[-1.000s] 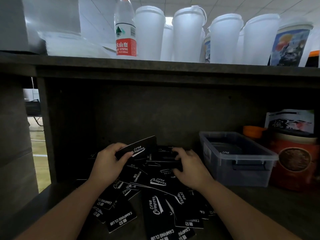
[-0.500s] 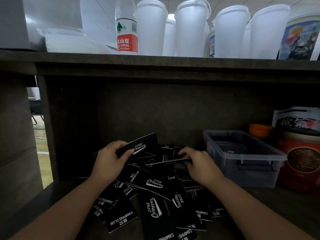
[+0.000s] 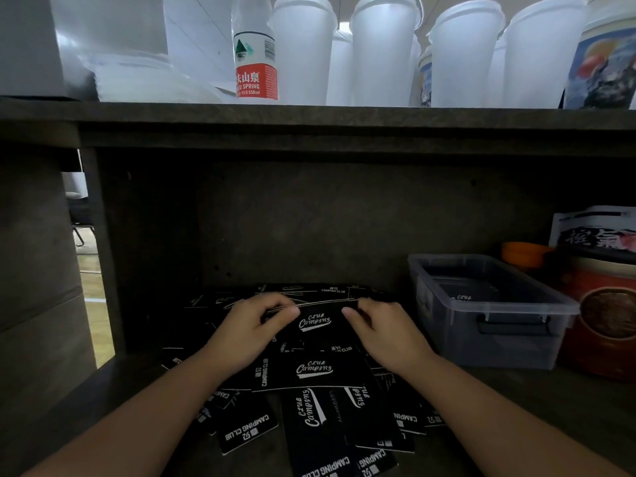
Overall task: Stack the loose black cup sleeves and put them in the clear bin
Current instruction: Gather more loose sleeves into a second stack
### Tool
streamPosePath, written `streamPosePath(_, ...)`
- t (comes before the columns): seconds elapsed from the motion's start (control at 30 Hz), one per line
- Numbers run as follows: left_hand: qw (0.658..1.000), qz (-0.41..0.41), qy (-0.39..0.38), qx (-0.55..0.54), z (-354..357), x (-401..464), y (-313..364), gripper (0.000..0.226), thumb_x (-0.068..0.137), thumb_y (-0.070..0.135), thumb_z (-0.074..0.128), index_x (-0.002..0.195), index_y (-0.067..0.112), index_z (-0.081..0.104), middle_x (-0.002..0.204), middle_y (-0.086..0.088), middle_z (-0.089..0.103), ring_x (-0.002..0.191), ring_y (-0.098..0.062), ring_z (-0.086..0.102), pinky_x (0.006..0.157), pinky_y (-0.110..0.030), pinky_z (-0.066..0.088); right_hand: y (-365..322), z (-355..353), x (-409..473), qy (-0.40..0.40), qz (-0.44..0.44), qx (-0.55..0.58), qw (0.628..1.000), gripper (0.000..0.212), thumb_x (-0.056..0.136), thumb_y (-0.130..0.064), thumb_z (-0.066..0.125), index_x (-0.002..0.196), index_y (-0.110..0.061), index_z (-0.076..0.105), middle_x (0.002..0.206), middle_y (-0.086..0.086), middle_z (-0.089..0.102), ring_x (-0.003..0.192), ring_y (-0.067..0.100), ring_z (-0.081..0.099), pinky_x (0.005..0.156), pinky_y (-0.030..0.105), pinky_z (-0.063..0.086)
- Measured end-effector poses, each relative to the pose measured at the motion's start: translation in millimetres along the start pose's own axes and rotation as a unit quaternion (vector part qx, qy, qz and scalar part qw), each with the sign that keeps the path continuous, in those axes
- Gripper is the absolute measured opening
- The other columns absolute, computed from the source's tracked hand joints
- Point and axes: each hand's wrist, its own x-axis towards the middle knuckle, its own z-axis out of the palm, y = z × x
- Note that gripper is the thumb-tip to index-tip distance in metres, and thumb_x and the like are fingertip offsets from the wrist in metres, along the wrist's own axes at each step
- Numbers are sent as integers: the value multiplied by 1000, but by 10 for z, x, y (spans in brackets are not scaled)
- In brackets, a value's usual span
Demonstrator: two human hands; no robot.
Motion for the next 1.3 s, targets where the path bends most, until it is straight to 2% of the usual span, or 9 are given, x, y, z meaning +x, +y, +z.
streamPosePath(0.1, 997, 15, 29, 68, -20, 26, -49, 9, 88, 29, 69, 89, 38, 66, 94, 20, 68, 91, 0, 63, 76, -12, 46, 4, -2, 7, -14, 4, 2, 1000, 36, 93, -49, 53, 67, -23, 54, 61, -7, 56, 56, 8, 53, 58, 29, 46)
streamPosePath(0.17, 992, 14, 93, 86, -49, 54, -94, 18, 90, 22, 67, 88, 40, 65, 88, 15, 68, 88, 1, 62, 72, -12, 45, 9, -6, 6, -37, 2, 6, 999, 35, 84, -55, 61, 102, -25, 67, 97, -9, 64, 88, 4, 60, 80, 25, 51)
streamPosePath(0.23, 985, 5, 156, 77, -100, 84, -116, 12, 93, 20, 63, 91, 31, 67, 89, 15, 67, 85, 3, 61, 71, -13, 46, 24, -4, 5, -74, -4, -5, 997, 65, 76, -59, 69, 130, -26, 55, 128, -10, 53, 119, 5, 48, 101, 23, 40)
streamPosePath(0.33, 976, -13, 204, 76, -166, 94, -158, 10, 94, 20, 61, 97, 24, 69, 90, 14, 67, 85, 4, 61, 75, -10, 44, -4, 22, 4, -105, -29, -32, 994, 76, 77, -56, 69, 142, -25, 44, 146, -10, 43, 135, 8, 36, 111, 23, 30)
streamPosePath(0.5, 976, -30, 207, 59, -148, 77, -156, 9, 94, 21, 61, 95, 26, 69, 89, 13, 69, 85, 1, 63, 77, -17, 48, -36, 47, 35, -115, -69, -90, 987, 56, 91, -47, 57, 141, -25, 46, 140, -3, 53, 128, 11, 47, 104, 24, 39)
streamPosePath(0.9, 976, -24, 205, 62, -145, 71, -161, 11, 95, 21, 60, 94, 29, 67, 88, 16, 68, 85, 5, 62, 72, -11, 43, -46, 75, 74, -152, -68, -92, 982, 68, 86, -53, 61, 145, -30, 37, 147, -7, 38, 135, 13, 36, 109, 30, 35)
streamPosePath(1.07, 980, -23, 191, 58, -149, 71, -175, 10, 95, 23, 61, 95, 29, 68, 91, 15, 69, 88, 4, 63, 74, -8, 43, -68, 61, 59, -160, -136, -146, 967, 43, 98, -39, 47, 141, -42, 40, 153, -10, 32, 135, 17, 35, 108, 33, 35)
streamPosePath(1.2, 981, -16, 183, 59, -136, 59, -160, 11, 94, 21, 61, 94, 29, 68, 91, 15, 69, 90, 7, 61, 73, -2, 41, -54, 101, 42, -107, -186, -162, 963, 54, 96, -13, 52, 139, -42, 41, 137, -12, 53, 118, 13, 52, 92, 29, 45)
streamPosePath(1.3, 979, -22, 193, 62, -143, 67, -163, 10, 95, 23, 60, 97, 27, 69, 91, 16, 68, 89, 7, 60, 72, -3, 41, -71, 96, 67, 5, -175, -178, 968, 44, 91, -9, 55, 130, -29, 53, 106, -2, 69, 94, 21, 65, 72, 31, 49)
